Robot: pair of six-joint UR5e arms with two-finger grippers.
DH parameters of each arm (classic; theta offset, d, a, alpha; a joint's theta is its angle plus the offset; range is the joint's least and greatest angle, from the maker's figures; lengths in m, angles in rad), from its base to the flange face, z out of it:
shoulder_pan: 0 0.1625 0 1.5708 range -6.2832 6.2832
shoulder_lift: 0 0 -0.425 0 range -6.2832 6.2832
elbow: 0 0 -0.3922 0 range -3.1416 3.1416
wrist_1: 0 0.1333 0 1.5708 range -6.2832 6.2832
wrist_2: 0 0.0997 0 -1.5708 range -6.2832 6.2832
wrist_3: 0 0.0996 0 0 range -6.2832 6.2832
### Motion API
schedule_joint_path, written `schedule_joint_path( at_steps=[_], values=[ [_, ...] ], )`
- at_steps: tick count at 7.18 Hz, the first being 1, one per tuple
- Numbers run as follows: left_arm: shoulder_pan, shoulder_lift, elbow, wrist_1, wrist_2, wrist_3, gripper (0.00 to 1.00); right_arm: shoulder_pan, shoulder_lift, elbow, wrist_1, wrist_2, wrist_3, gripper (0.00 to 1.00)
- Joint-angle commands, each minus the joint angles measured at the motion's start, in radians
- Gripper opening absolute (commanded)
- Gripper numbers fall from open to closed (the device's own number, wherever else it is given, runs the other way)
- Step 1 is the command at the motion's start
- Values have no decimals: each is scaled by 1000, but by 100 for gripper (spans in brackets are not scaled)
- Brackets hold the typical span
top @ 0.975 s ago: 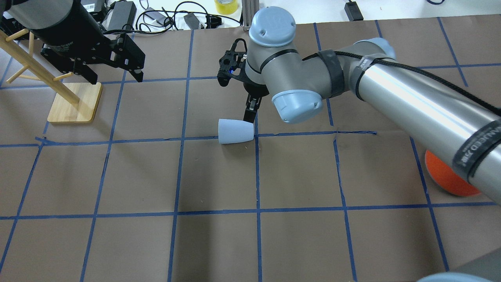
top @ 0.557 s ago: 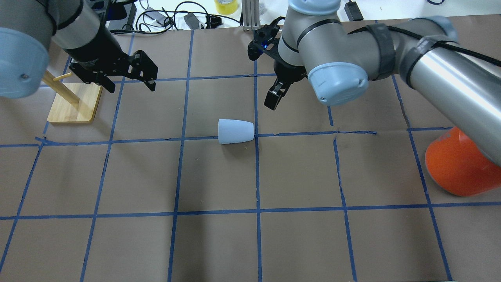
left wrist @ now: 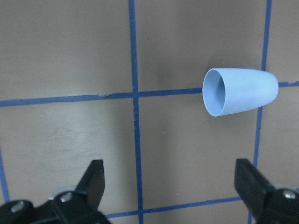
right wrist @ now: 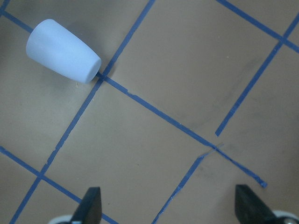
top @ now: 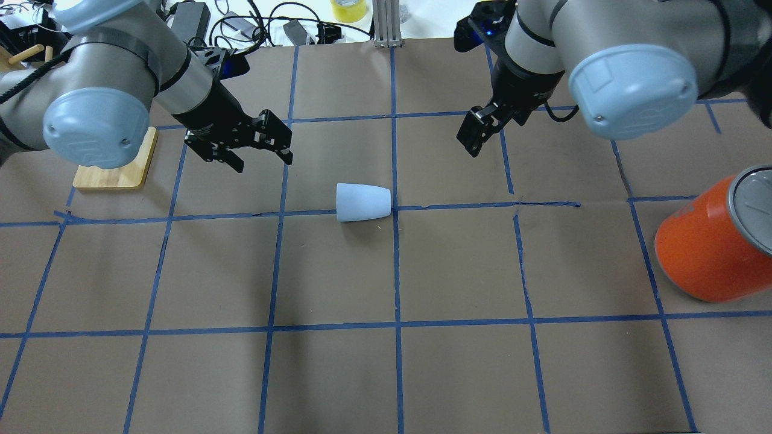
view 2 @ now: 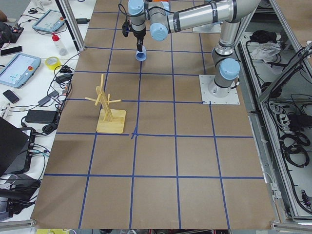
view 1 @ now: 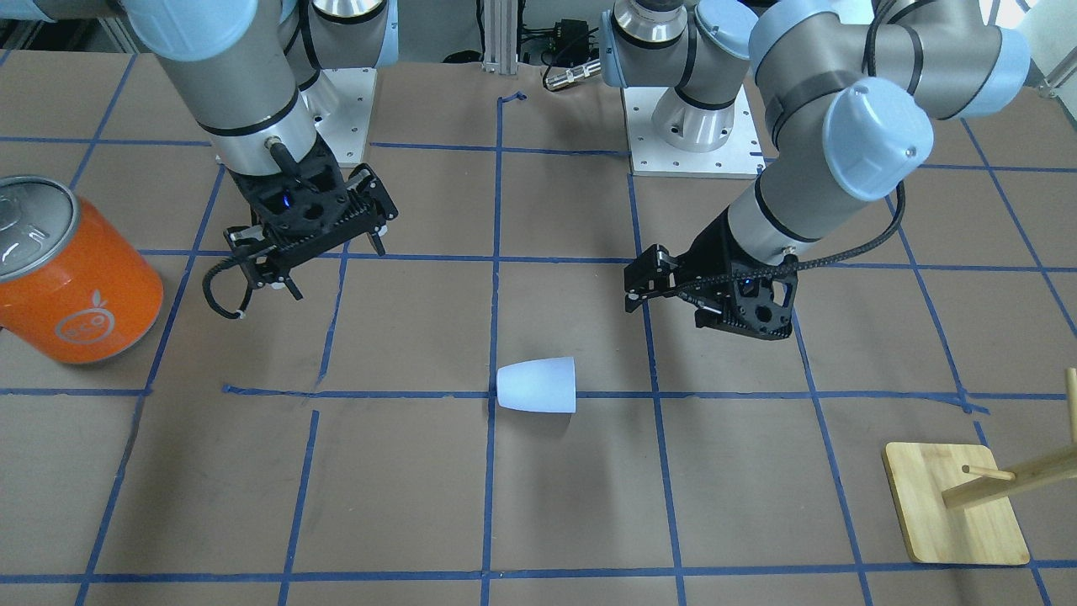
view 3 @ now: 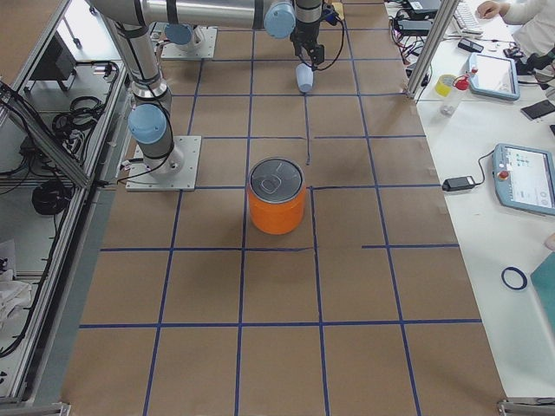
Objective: Flip cup
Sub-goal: 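Raise the right gripper away while the left gripper reaches toward the cup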
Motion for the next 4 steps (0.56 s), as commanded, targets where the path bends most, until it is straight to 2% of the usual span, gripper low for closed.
schedule_joint_path(
  at_steps=[1, 4],
  values=[
    [12, -90, -2, 22, -103, 37, 100, -36, -68, -1, 70, -69, 160, 100],
    [46, -201, -4, 39, -387, 49, 100, -43, -120, 0, 102, -89, 352, 100]
  ],
)
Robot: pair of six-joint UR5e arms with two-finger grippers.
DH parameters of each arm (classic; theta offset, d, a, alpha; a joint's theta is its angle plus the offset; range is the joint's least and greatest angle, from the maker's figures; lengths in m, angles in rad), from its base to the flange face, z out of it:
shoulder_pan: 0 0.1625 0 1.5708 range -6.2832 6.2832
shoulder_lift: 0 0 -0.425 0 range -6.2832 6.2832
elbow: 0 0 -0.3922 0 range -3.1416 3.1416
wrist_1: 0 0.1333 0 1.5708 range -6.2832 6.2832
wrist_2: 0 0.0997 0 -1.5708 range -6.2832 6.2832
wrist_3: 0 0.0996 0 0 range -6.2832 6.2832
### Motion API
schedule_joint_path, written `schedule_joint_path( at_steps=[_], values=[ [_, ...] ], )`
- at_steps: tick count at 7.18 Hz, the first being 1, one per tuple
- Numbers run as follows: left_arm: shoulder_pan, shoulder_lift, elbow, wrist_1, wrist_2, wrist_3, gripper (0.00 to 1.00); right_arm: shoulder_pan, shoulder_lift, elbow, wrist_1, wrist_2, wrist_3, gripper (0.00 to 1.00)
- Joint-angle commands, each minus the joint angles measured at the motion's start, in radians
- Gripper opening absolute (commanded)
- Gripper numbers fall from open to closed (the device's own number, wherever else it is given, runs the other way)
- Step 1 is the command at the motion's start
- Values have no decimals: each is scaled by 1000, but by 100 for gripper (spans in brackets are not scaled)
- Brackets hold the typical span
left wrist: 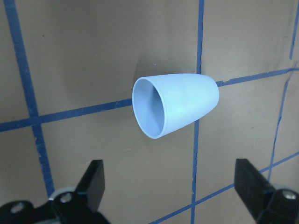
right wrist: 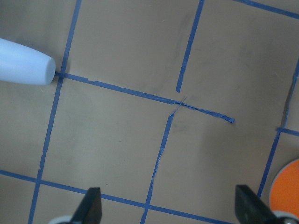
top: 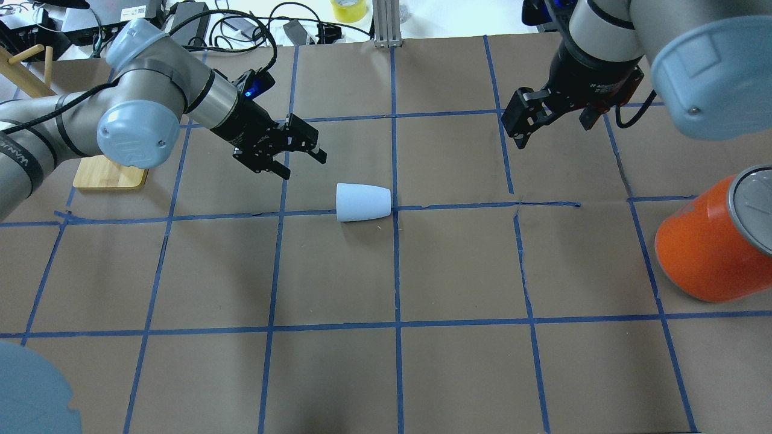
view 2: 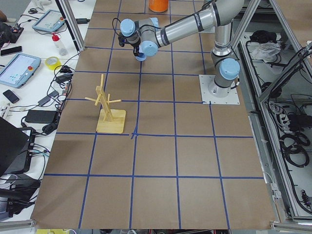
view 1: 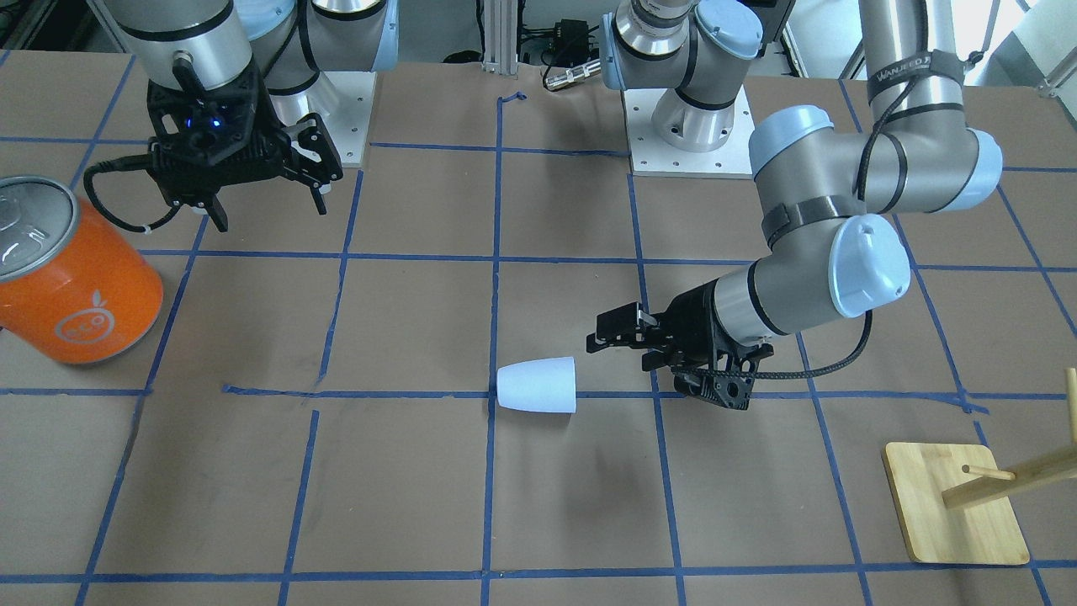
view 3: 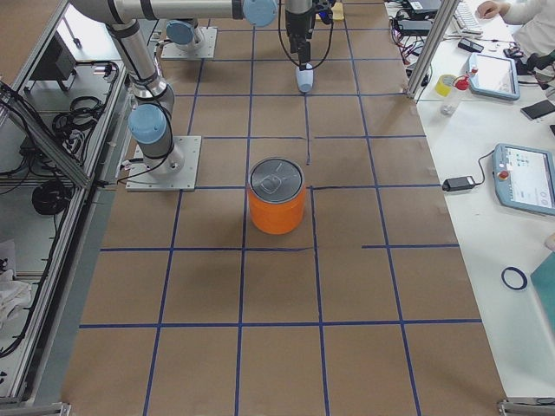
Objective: Flip cup
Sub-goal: 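Close the left gripper on the rim of the lying cup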
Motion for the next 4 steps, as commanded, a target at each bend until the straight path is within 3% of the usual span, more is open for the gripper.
schedule_joint_path(
  at_steps=[1, 4],
  values=[
    [7, -67, -6, 3, -129, 4, 100, 0, -15, 5, 27, -7, 82, 100],
    [5, -127, -35, 3, -172, 14, 100, -21, -13, 3, 9, -3, 69, 100]
  ],
)
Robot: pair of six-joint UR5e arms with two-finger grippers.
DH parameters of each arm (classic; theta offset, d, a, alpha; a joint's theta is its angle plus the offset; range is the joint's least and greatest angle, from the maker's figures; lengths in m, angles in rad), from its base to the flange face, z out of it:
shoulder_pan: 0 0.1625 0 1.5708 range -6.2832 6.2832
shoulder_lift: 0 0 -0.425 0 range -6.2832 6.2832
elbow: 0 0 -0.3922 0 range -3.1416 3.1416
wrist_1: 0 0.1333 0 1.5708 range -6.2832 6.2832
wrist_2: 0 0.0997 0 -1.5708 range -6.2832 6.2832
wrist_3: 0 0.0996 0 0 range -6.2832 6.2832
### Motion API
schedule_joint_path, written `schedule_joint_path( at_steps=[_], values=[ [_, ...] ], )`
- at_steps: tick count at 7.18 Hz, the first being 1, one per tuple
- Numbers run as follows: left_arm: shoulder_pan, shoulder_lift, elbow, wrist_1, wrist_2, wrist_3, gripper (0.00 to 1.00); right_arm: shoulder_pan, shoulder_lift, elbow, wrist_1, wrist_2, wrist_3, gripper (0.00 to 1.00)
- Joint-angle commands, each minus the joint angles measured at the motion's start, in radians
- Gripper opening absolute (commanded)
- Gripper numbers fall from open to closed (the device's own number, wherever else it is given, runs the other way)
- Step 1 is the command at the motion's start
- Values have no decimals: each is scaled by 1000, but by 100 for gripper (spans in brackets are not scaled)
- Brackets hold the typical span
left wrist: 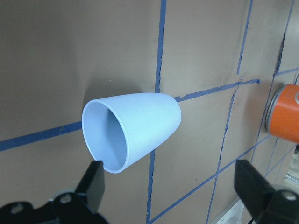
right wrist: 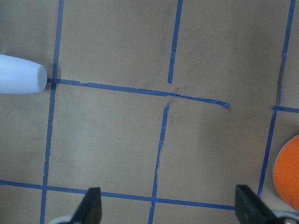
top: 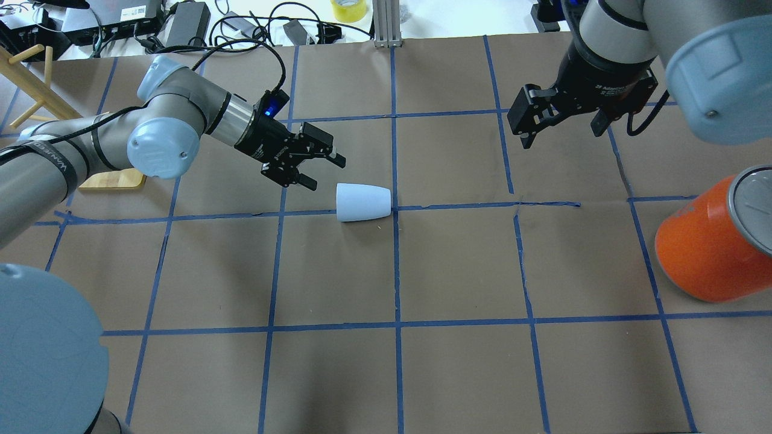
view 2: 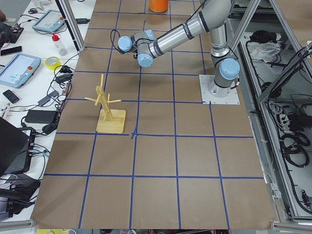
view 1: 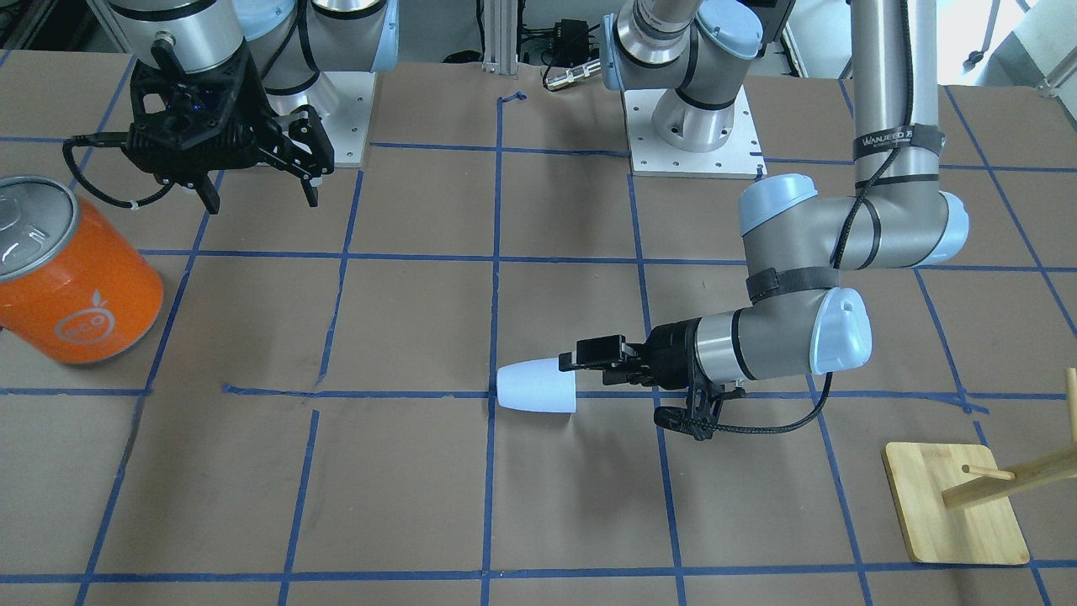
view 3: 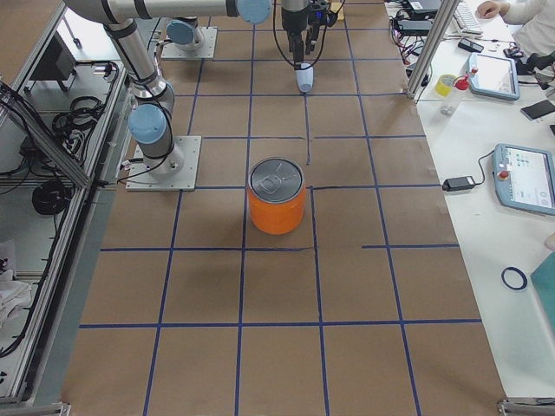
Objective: Flip cup
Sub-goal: 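Close the left gripper on the rim of the lying cup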
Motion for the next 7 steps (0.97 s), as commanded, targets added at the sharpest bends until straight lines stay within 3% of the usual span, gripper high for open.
schedule_joint_path(
  at_steps=[1, 5, 6, 7],
  values=[
    [-1, -26, -24, 5, -55, 5, 100, -27, 0, 0, 2, 15, -2, 100],
    [-6, -72, -64, 123, -111, 2, 98, -61, 3, 1, 2, 35, 5, 100],
    [-16, -72, -65, 131, -117, -1, 92, -58, -11, -6, 8, 13, 12, 100],
    [-35, -65, -67, 160, -112, 0, 48, -56, -32, -2, 15, 11, 13, 100]
  ],
)
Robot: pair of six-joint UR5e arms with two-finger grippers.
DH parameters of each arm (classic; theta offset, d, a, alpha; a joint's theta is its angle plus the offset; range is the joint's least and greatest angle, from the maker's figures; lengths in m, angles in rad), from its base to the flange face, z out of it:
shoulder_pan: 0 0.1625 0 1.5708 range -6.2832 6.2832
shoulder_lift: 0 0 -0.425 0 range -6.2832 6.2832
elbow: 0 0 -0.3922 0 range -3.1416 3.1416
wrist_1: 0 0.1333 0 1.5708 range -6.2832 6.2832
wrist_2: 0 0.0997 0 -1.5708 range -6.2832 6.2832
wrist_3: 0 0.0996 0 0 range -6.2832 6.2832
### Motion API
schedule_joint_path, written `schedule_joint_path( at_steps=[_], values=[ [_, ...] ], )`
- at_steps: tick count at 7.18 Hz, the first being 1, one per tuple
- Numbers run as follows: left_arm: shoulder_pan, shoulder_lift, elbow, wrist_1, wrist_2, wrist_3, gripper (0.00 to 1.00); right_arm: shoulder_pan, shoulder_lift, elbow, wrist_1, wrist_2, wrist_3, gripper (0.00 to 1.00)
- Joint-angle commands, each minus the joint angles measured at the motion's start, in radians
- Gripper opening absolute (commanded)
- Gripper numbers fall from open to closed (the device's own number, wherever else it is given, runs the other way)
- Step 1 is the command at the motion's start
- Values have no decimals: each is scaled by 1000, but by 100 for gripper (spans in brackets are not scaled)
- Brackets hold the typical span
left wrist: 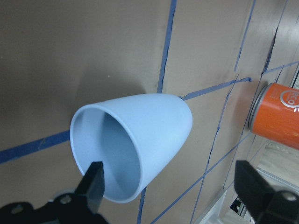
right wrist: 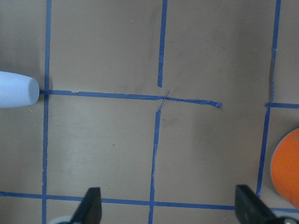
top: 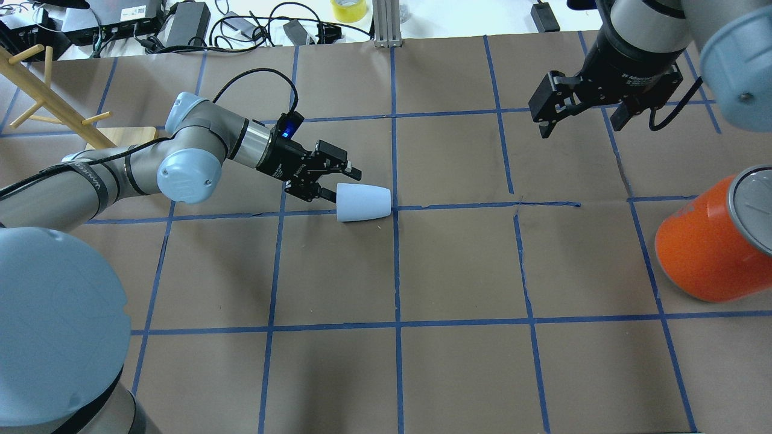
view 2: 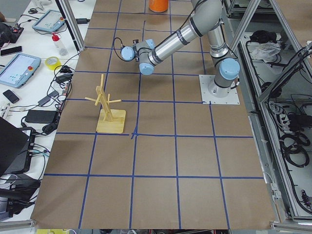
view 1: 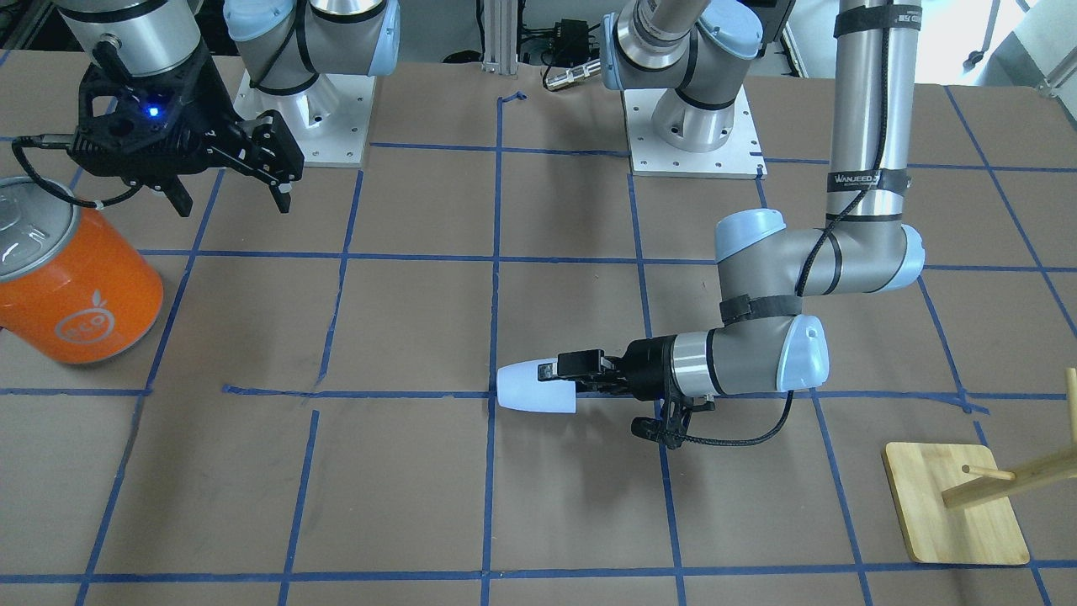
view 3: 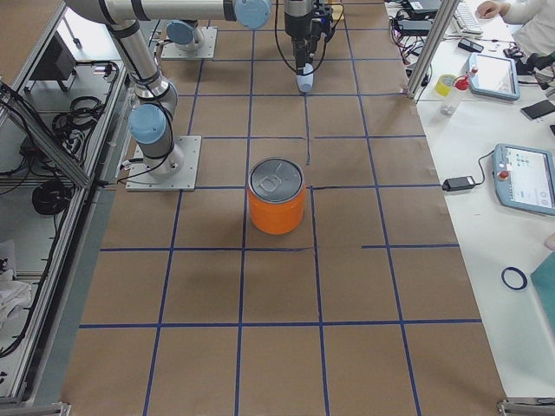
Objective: Flip cup
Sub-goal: 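Close the left gripper on the rim of the lying cup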
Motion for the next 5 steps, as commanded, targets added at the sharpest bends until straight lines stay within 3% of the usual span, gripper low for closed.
schedule_joint_path(
  at_steps=[1, 2, 5],
  values=[
    [-20, 4, -3, 34, -2, -3, 5, 1, -21, 6, 8, -6, 4, 100],
    [-21, 2, -11, 32, -1, -5, 0, 1, -21, 7, 11, -6, 3, 100],
    [-38, 36, -11, 49, -2, -22, 0, 0, -16, 9, 11, 0, 1, 100]
  ],
)
